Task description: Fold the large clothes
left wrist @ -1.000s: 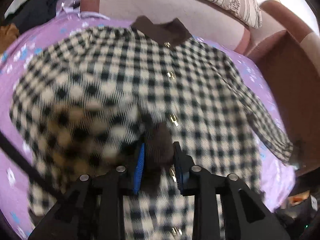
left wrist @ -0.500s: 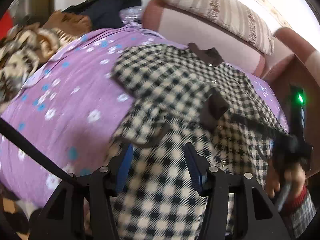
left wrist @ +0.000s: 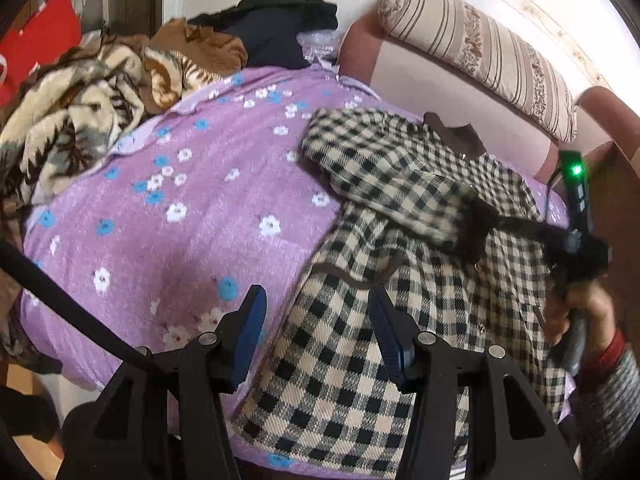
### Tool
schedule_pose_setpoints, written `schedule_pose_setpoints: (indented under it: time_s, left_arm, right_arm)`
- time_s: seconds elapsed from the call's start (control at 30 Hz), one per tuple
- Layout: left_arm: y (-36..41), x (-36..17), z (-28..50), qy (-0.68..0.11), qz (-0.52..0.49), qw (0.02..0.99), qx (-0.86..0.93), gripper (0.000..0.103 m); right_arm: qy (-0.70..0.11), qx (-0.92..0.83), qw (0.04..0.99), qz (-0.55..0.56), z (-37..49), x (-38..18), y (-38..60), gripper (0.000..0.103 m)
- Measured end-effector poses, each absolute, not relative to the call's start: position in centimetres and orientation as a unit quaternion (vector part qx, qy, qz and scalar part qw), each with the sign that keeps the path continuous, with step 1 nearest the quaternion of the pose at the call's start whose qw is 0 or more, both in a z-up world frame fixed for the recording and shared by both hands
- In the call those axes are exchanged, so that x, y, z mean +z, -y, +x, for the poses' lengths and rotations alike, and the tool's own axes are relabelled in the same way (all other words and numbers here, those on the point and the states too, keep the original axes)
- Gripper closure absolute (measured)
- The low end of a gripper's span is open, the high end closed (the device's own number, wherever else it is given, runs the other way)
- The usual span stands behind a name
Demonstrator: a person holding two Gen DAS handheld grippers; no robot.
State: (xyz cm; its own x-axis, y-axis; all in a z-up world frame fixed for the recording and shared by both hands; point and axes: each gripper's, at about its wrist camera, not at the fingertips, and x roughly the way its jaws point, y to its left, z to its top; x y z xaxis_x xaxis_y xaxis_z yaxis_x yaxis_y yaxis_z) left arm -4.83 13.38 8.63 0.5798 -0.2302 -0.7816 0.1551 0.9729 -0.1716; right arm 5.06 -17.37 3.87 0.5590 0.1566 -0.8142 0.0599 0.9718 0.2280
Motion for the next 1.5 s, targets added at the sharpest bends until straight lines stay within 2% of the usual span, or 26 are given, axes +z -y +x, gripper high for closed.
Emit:
schedule_pose_setpoints:
  time_s: [0.23,0.4,0.53,0.6,0.63,0.67,0.7,0.87,0.93,1.07,1.33,1.5]
  left_arm:
    - [-11.9,8.6,-3.2,-0.428,-0.027,0.896,-0.116,0.051]
    - [-11.4,7.2,-2.3,-0.443,-0.029,0.888,-0.118,0.051]
    - [-11.3,6.1,-1.7,-0.451,-0.025,0.885,-0.113,0.051]
    - [-11.3,5.7,-1.1,-0.453,-0.022,0.884,-0.110,0.051]
    - [-11.2,5.5,-0.7,-0.455,-0.019,0.884,-0.108,0.051]
    - [-11.1,5.3,-0.2,-0.456,-0.016,0.883,-0.106,0.051]
    - [-11.1,5.0,0.2,-0.457,-0.014,0.883,-0.105,0.051]
    - [-11.2,3.6,2.2,-0.456,-0.016,0.884,-0.098,0.048]
    - [-11.6,3.0,2.5,-0.456,-0.026,0.884,-0.098,0.048]
    - [-12.7,1.8,2.4,-0.450,-0.022,0.888,-0.091,0.048]
    - [-15.1,1.1,3.1,-0.449,-0.038,0.890,-0.074,0.048]
    - [-15.3,1.5,3.4,-0.440,-0.024,0.895,-0.063,0.048]
  right_arm:
    - [-0.442,-0.091,0.886,0.106,5.7,7.7,25.5,0.101]
    - [-0.457,-0.210,0.859,0.096,7.8,6.5,31.5,0.101]
    - [-0.471,-0.227,0.841,0.139,7.9,5.1,34.7,0.099]
    - [-0.459,-0.232,0.846,0.142,7.1,5.7,34.8,0.089]
    - [-0.451,-0.233,0.850,0.140,6.6,6.3,34.8,0.068]
    - [-0.439,-0.235,0.857,0.133,6.1,7.1,34.7,0.054]
    - [-0.429,-0.238,0.863,0.123,5.6,7.7,34.2,0.053]
    - [-0.423,-0.194,0.880,0.094,5.1,9.4,30.8,0.055]
    - [-0.433,-0.157,0.882,0.100,5.8,9.3,28.9,0.071]
    - [-0.459,-0.074,0.879,0.106,9.5,7.9,22.7,0.080]
    - [-0.489,-0.051,0.869,0.057,18.4,3.5,12.0,0.080]
    - [-0.516,-0.046,0.855,0.029,19.7,0.0,8.0,0.083]
